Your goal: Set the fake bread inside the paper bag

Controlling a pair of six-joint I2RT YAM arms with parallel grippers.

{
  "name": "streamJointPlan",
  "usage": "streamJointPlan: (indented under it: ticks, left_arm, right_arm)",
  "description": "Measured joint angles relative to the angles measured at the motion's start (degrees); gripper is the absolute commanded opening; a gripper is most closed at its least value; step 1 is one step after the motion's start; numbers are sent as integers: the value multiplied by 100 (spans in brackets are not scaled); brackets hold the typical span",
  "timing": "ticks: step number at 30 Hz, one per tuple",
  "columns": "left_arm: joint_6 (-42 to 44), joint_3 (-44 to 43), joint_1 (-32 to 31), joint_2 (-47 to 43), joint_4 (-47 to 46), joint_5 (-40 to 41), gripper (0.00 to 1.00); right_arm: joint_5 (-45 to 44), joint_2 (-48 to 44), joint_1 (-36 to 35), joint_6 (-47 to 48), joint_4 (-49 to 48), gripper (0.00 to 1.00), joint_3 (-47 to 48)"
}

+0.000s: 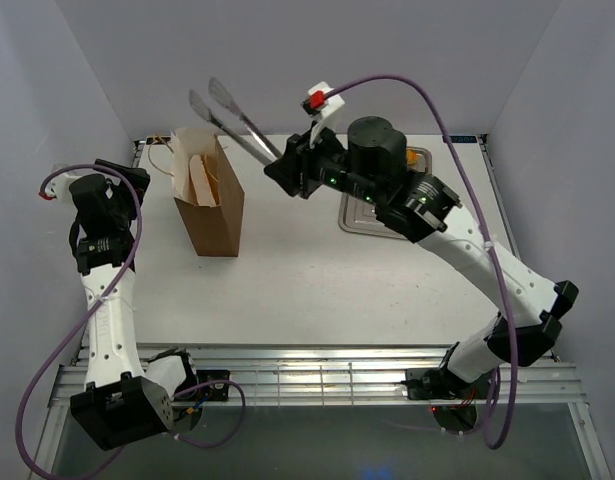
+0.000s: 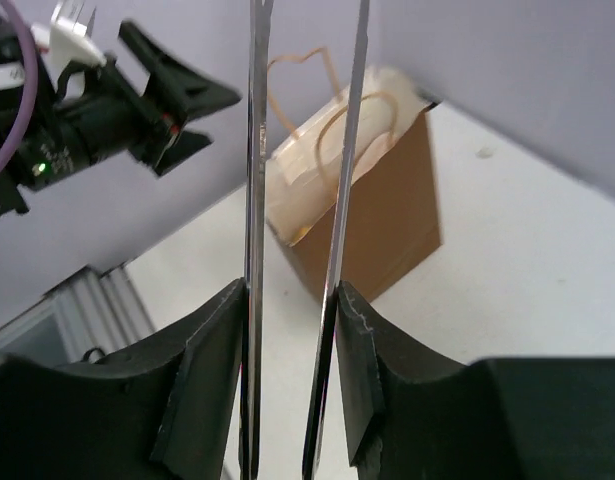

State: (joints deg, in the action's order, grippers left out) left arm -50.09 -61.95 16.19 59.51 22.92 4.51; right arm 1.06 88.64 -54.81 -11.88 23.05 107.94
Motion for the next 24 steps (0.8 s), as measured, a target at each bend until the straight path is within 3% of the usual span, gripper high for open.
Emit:
streamJointPlan:
  ticks: [6, 11, 17, 24]
  left_arm:
    - [-42, 63, -2, -52, 103, -4, 98]
    - [-57, 63, -2, -83, 157, -44, 98]
    - [-127, 63, -2, -131, 234, -120, 98]
    - [-173, 63, -2, -133, 238, -229, 98]
  right_arm:
    - [-1300, -894, 409, 612, -72, 43, -280]
    - [-1255, -1349, 2155, 546, -168, 42, -1386]
    - [-306, -1272, 4345, 127, -280, 42, -2951]
    - [1843, -957, 6301, -1147, -1512, 41, -4461]
